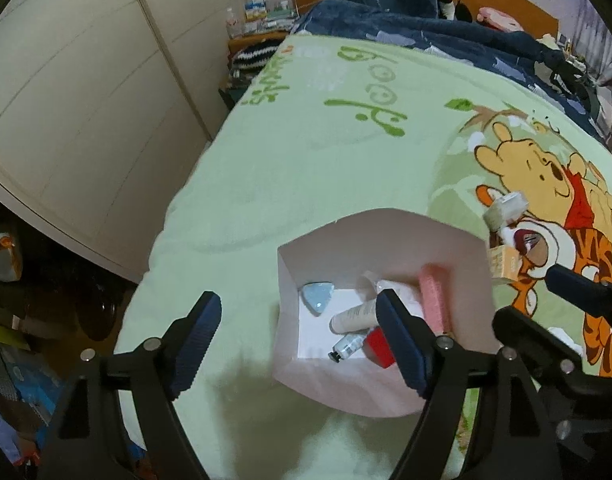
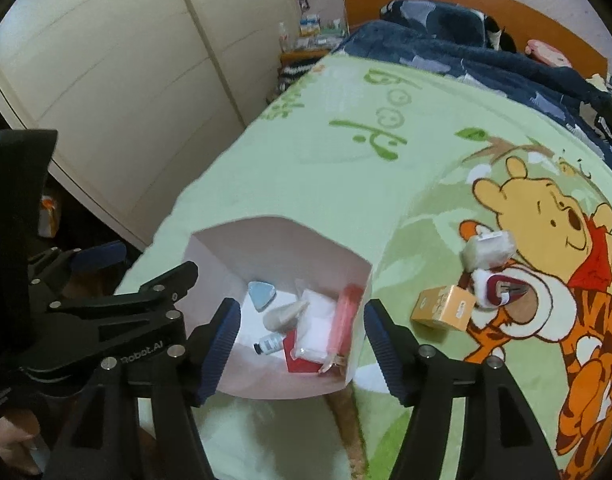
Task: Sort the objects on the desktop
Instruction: 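Open both tools to drop the sponge and roller into the paper box, then move both tools back toward the orange box and socks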
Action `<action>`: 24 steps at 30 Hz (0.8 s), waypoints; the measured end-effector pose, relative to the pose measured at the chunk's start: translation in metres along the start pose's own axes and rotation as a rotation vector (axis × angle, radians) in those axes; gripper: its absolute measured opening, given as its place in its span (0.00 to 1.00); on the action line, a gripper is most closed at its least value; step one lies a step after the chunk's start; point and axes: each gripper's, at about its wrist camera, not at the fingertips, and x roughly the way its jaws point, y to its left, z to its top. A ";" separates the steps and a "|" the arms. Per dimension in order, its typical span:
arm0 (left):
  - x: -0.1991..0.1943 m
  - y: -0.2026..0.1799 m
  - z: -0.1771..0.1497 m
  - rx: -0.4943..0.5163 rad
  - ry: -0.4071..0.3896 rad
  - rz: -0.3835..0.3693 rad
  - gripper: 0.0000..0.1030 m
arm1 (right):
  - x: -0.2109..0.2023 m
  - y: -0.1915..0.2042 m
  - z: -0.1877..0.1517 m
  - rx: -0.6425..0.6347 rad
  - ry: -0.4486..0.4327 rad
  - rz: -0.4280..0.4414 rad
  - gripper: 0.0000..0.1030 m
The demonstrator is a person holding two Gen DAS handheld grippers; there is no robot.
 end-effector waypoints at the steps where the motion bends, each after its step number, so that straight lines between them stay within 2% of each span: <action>1: -0.007 -0.002 0.000 0.000 -0.010 -0.003 0.78 | -0.008 -0.002 -0.001 0.005 -0.020 0.001 0.64; 6: -0.039 -0.020 -0.006 0.019 -0.056 -0.032 0.78 | -0.047 -0.017 -0.018 0.045 -0.096 -0.010 0.64; 10: -0.060 -0.049 -0.024 0.055 -0.067 -0.086 0.78 | -0.074 -0.036 -0.049 0.085 -0.115 -0.044 0.64; 18: -0.072 -0.118 -0.088 0.155 -0.008 -0.240 0.78 | -0.100 -0.085 -0.139 0.199 -0.042 -0.163 0.64; 20: -0.073 -0.138 -0.097 0.208 0.011 -0.257 0.78 | -0.102 -0.099 -0.153 0.231 -0.025 -0.191 0.64; 24: -0.080 -0.173 -0.103 0.288 -0.002 -0.278 0.78 | -0.109 -0.128 -0.171 0.300 -0.009 -0.243 0.64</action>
